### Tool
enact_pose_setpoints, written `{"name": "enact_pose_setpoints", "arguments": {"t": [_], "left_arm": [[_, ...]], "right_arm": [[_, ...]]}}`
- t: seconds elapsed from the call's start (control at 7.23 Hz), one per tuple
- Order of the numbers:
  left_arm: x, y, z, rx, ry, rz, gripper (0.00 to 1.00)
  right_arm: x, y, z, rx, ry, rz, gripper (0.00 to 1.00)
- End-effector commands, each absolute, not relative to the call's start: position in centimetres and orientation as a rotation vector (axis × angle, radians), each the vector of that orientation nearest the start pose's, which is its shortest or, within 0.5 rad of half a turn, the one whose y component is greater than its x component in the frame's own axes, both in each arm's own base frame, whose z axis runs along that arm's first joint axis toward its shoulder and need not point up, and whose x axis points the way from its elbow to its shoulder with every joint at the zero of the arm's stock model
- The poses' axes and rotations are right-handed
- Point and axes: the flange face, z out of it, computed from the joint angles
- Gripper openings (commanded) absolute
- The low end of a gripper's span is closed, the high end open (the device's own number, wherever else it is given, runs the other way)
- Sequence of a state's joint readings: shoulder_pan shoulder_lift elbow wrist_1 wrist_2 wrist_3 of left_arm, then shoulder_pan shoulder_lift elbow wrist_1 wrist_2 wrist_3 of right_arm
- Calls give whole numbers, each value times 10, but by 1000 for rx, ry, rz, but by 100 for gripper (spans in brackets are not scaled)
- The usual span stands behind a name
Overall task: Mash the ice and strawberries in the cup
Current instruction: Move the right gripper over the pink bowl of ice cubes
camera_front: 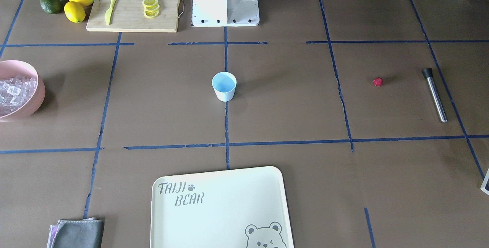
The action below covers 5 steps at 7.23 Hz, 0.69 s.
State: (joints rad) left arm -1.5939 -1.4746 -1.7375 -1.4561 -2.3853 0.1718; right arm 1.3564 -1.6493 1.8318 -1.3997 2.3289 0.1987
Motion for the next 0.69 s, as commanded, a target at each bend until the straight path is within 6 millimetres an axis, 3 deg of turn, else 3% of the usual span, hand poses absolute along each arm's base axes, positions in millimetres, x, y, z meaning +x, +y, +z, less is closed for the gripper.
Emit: {"name": "enact_pose_setpoints", "arguments": {"t": [0.0, 0.28, 0.55], "left_arm": [[-71, -446, 630, 42, 815, 124, 100], [-71, -448, 627, 46, 816, 126, 100], [-71, -449, 626, 49, 816, 127, 100]], "right_arm": [[-77, -462, 546, 188, -810, -120, 93], [-103, -458, 542, 170, -823, -117, 85], [-117, -450, 551, 148, -797, -130, 84]]}}
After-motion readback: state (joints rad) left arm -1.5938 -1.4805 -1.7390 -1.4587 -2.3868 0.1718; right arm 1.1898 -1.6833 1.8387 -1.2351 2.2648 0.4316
